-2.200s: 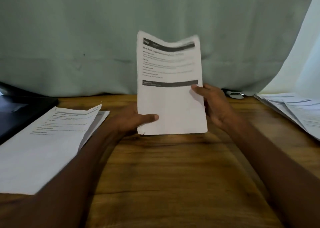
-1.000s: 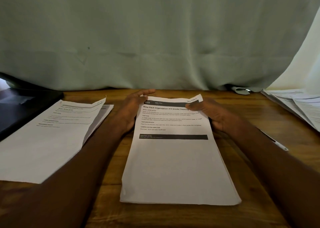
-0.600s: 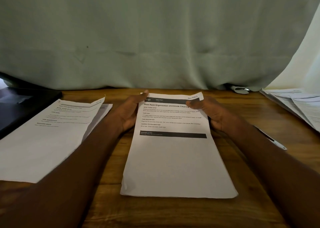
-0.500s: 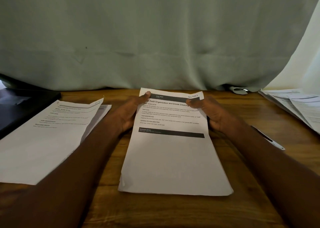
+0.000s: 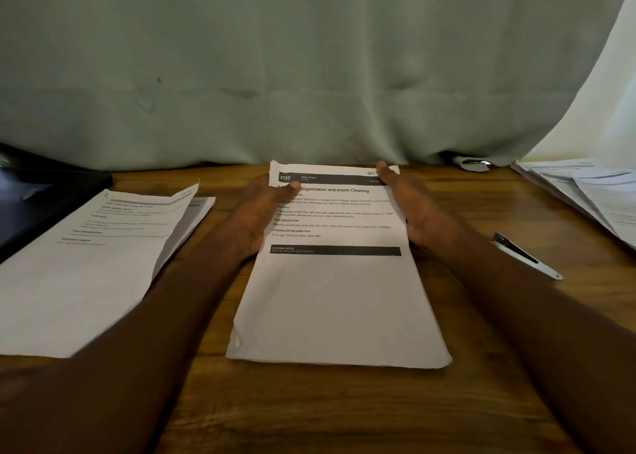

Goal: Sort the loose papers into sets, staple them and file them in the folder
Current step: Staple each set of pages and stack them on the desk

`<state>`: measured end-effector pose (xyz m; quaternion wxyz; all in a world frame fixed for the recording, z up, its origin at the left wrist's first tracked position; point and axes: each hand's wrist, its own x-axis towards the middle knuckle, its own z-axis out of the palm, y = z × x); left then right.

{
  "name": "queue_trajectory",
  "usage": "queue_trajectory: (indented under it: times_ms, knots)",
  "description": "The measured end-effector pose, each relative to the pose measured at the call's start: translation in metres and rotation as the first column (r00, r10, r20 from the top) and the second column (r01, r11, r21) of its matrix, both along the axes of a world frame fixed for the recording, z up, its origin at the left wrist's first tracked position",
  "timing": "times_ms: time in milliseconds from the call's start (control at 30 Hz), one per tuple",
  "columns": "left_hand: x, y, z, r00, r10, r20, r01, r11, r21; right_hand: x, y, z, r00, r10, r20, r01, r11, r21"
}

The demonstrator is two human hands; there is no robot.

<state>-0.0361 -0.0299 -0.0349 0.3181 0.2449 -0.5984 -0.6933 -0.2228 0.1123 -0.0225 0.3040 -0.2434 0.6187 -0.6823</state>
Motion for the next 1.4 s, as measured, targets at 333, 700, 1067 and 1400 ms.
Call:
queue_trajectory:
  times_ms: [333,700,1067,1400]
  knots:
    - [0.013,-0.014,0.002,0.991,-0.061,-0.121,0.083,0.979,0.186,0.007,0.013,0.004,0.981,0.176,-0.081,-0.182,0.981,-0.061]
    - [0.007,0.024,0.016,0.974,0.16,-0.16,-0.212,0.89,-0.404,0.004,0.021,0.013,0.912,0.406,0.059,-0.379,0.89,-0.254]
    - [0.001,0.038,0.03,0.904,0.258,-0.341,-0.427,0.601,-0.676,0.053,0.016,0.032,0.866,-0.284,-0.411,0.048,0.866,-0.498]
    - [-0.002,0.03,0.022,0.936,0.305,-0.175,-0.335,0.62,-0.709,0.047,0.006,0.015,0.92,-0.189,-0.344,0.085,0.952,-0.295]
